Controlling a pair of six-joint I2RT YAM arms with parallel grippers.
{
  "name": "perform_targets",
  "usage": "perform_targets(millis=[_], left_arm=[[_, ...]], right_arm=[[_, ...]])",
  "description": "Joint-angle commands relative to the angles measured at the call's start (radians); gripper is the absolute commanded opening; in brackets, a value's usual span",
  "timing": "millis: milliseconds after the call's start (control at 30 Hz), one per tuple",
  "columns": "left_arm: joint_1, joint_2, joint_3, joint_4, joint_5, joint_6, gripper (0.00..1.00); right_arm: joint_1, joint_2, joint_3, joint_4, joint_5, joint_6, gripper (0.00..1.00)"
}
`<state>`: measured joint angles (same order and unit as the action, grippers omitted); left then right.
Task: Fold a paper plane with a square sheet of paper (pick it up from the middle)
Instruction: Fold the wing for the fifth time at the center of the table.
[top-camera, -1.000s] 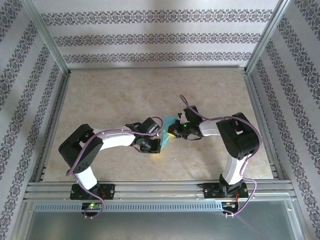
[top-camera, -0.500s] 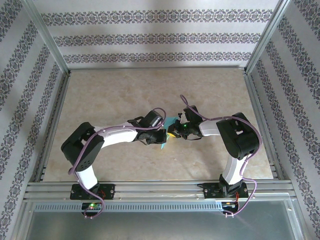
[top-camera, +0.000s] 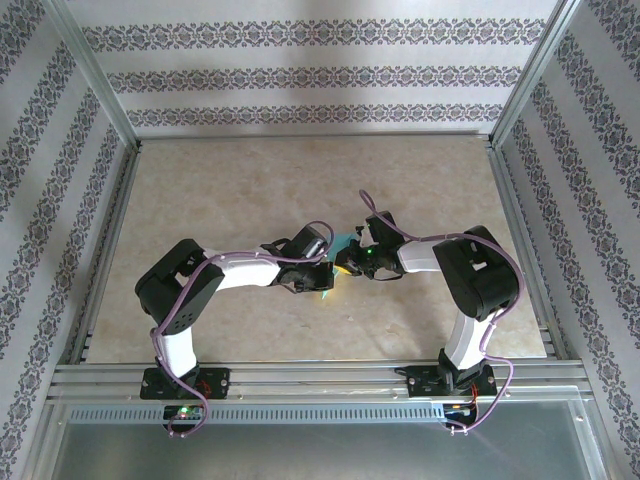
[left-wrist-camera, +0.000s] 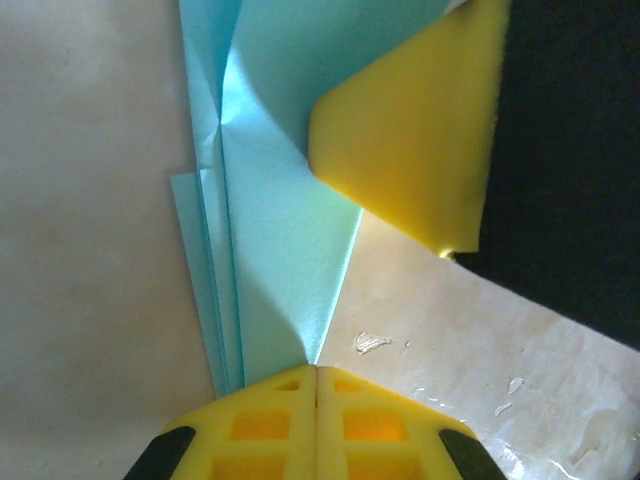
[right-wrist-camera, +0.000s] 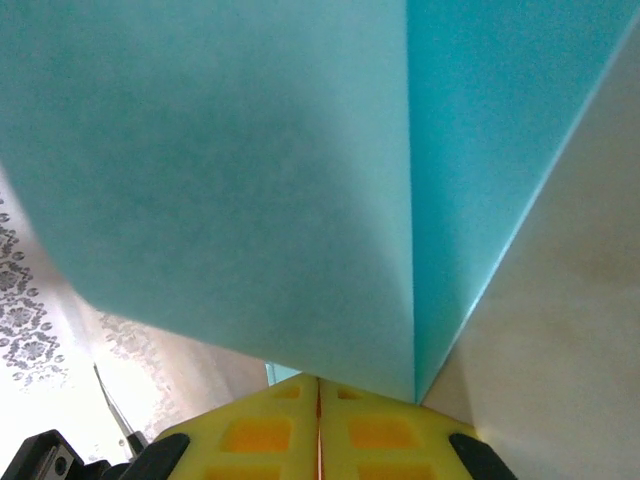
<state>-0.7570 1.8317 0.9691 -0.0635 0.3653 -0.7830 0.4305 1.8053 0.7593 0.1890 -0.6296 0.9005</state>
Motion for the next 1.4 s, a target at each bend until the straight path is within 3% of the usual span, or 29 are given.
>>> perform_targets(millis=[0,300,800,1367], left_arm=[[0.012,0.008,-0.039,-0.031,-0.011,-0.005,0.00],[0.028,-0.004,-0.078,0.018,0.034,0.001,0.00],[0.036,-0.061,-0.091,0.079,0.071,-0.018,0.00],[0.044,-0.033,-0.099,0.061,0.012,-0.038,0.00]], right_arm=[[0.014,-0.026,0.008,-0.059,0.056,-0.048,0.09],[0.025,-0.106,-0.027,-0.079,0.073,-0.105,0.09],[0.077,0.012,0.012,-0.178,0.132,-0.097,0.07],[0.076,0.002,0.021,-0.177,0.123,-0.082,0.07]])
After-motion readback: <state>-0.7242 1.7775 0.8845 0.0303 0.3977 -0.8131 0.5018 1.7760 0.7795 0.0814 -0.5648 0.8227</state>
